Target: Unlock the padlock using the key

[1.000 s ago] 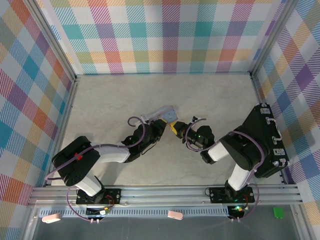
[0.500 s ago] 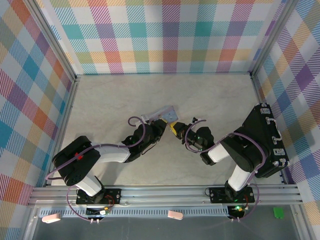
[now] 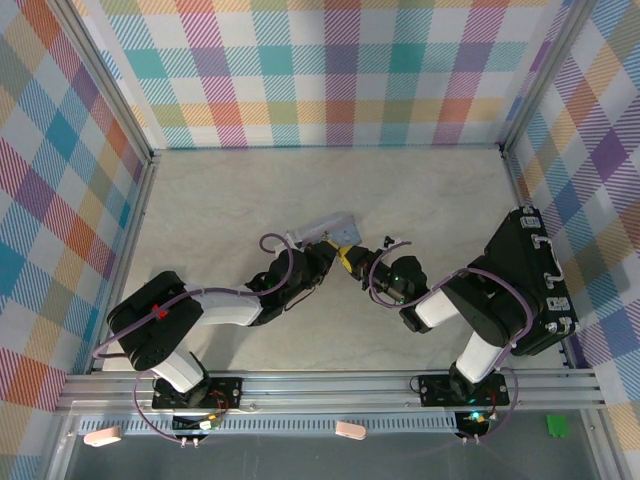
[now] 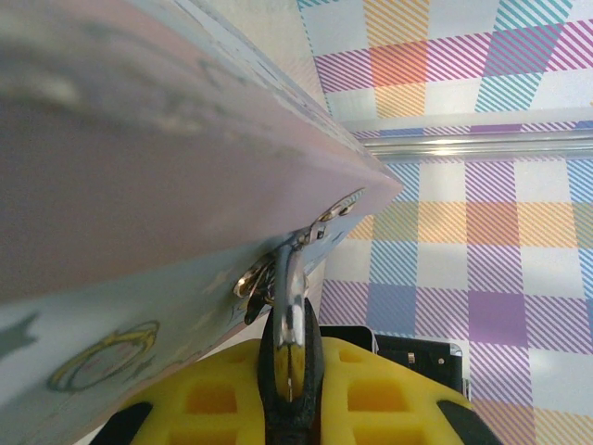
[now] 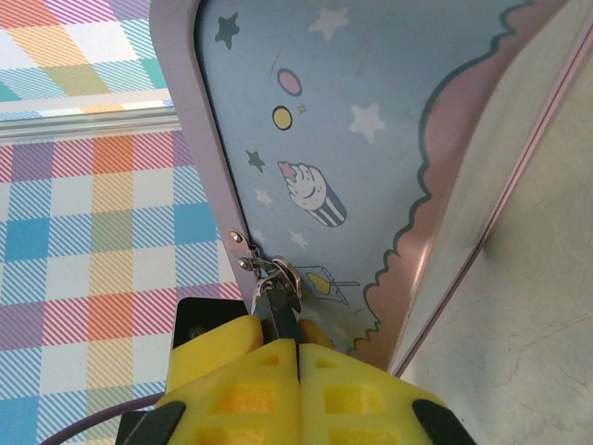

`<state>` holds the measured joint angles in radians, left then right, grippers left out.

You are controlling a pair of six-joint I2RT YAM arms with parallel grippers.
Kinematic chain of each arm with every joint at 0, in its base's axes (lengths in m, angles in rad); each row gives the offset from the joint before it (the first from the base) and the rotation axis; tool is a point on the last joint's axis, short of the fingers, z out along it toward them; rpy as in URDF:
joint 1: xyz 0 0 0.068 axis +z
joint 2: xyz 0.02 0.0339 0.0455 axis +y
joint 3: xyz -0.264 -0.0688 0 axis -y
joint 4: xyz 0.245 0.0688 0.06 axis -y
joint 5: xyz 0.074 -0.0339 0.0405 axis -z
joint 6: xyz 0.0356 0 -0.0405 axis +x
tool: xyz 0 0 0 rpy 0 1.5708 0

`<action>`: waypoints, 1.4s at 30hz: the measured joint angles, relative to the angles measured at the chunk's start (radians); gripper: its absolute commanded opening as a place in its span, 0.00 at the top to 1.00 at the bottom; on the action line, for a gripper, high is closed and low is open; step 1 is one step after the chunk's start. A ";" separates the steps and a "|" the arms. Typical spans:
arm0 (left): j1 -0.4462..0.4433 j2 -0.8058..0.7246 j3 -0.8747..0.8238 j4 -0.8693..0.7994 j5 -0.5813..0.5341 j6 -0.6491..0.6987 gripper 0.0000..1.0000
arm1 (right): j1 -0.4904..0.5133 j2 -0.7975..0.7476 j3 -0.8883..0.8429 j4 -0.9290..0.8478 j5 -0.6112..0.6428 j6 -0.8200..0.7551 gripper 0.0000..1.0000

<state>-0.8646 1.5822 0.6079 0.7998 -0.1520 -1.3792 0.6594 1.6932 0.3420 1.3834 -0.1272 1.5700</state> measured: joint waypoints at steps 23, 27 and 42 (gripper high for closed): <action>-0.032 -0.063 0.003 -0.159 0.019 0.006 1.00 | -0.032 -0.214 0.002 -0.462 -0.119 -0.143 0.46; -0.058 -0.112 0.003 -0.268 0.039 0.019 1.00 | -0.058 -0.341 -0.002 -0.684 -0.173 -0.269 0.42; -0.062 -0.151 0.006 -0.433 0.081 0.060 1.00 | 0.067 -0.837 -0.019 -1.161 0.087 -1.022 0.43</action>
<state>-0.9264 1.4311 0.6136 0.3668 -0.0708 -1.3190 0.7261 0.8566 0.3229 0.2222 -0.0406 0.5476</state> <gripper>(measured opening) 0.132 0.573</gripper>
